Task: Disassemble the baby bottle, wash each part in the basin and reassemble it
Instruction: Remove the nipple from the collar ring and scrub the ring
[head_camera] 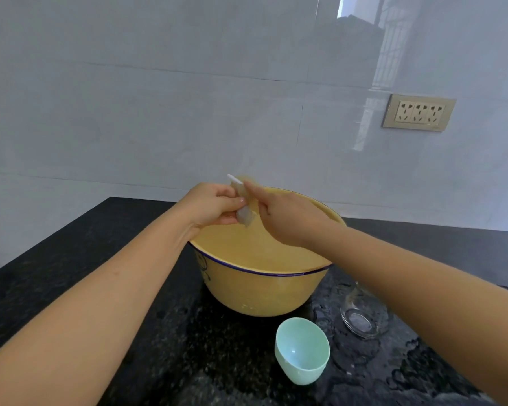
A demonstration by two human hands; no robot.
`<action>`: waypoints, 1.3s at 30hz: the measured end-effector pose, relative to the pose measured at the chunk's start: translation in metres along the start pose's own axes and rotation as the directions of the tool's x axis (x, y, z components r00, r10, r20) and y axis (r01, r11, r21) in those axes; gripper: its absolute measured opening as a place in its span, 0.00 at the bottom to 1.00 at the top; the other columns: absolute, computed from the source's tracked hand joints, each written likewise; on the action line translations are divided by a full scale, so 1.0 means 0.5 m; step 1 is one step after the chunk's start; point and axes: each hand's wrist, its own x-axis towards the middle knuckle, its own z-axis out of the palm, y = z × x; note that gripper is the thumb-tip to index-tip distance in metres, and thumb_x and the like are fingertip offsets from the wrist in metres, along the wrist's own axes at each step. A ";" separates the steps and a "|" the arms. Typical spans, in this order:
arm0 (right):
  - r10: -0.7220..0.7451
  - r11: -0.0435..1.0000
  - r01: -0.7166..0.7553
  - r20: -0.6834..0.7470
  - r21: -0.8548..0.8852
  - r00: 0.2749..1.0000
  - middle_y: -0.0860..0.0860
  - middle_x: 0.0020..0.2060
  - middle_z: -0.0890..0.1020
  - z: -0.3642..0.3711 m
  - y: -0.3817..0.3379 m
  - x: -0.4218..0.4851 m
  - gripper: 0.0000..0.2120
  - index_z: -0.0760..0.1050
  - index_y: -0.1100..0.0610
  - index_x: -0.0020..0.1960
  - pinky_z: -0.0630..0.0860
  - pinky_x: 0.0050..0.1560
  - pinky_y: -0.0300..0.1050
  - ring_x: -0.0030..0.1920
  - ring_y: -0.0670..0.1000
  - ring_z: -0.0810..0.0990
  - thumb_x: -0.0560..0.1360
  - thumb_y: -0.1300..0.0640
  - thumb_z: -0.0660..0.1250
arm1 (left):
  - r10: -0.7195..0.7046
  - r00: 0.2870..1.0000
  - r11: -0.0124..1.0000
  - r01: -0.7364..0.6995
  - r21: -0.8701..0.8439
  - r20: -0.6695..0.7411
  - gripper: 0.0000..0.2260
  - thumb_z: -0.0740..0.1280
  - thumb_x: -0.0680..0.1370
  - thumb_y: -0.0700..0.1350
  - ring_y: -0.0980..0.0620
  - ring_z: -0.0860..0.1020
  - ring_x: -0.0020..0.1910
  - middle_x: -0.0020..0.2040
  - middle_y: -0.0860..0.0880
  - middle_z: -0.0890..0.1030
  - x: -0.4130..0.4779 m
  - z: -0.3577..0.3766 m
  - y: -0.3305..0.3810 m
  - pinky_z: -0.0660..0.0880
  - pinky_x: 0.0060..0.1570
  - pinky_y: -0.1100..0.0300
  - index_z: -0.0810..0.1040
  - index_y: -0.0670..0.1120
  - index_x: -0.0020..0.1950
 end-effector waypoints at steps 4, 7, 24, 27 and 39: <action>0.074 0.989 -0.072 -0.014 0.129 0.997 0.55 0.50 0.79 -0.017 0.007 0.021 0.24 0.52 0.44 0.76 0.68 0.43 0.43 0.42 0.52 0.73 0.82 0.56 0.47 | 0.051 0.998 0.998 -0.050 -0.037 0.037 0.02 0.67 0.76 0.39 0.54 0.81 0.44 0.46 0.44 0.81 -0.006 0.000 0.002 0.80 0.43 0.65 0.78 0.43 0.48; 0.138 0.945 -0.138 0.020 0.297 0.990 0.53 0.46 0.79 -0.025 0.021 0.033 0.22 0.59 0.43 0.74 0.70 0.36 0.41 0.35 0.50 0.72 0.81 0.55 0.46 | 0.082 0.995 0.996 -0.080 -0.041 0.061 0.02 0.67 0.76 0.40 0.54 0.81 0.45 0.45 0.46 0.81 -0.009 -0.003 0.001 0.80 0.45 0.65 0.78 0.45 0.48; 0.171 0.340 -0.553 0.528 0.761 0.832 0.50 0.28 0.64 -0.027 -0.014 -0.002 0.08 0.70 0.57 0.52 0.59 0.18 0.31 0.21 0.43 0.59 0.80 0.53 0.56 | 0.449 0.885 0.783 -0.321 0.532 -0.127 0.02 0.69 0.75 0.43 0.58 0.77 0.43 0.42 0.54 0.80 -0.015 0.012 -0.002 0.67 0.38 0.76 0.79 0.49 0.43; 0.194 0.349 -0.561 0.528 0.750 0.827 0.49 0.27 0.63 -0.033 -0.008 0.000 0.12 0.72 0.56 0.61 0.59 0.18 0.31 0.20 0.43 0.59 0.79 0.54 0.59 | 0.482 0.868 0.736 -0.329 0.592 -0.117 0.03 0.68 0.76 0.43 0.56 0.76 0.45 0.44 0.53 0.79 -0.021 0.016 0.001 0.68 0.40 0.72 0.81 0.46 0.48; 0.478 0.223 -0.636 0.486 0.739 0.732 0.50 0.25 0.62 -0.054 0.003 0.032 0.14 0.63 0.55 0.34 0.57 0.19 0.30 0.21 0.46 0.58 0.78 0.58 0.58 | 0.398 0.910 0.744 -0.396 0.538 0.120 0.04 0.70 0.74 0.45 0.53 0.81 0.46 0.43 0.50 0.83 -0.041 0.023 0.004 0.75 0.49 0.60 0.80 0.45 0.43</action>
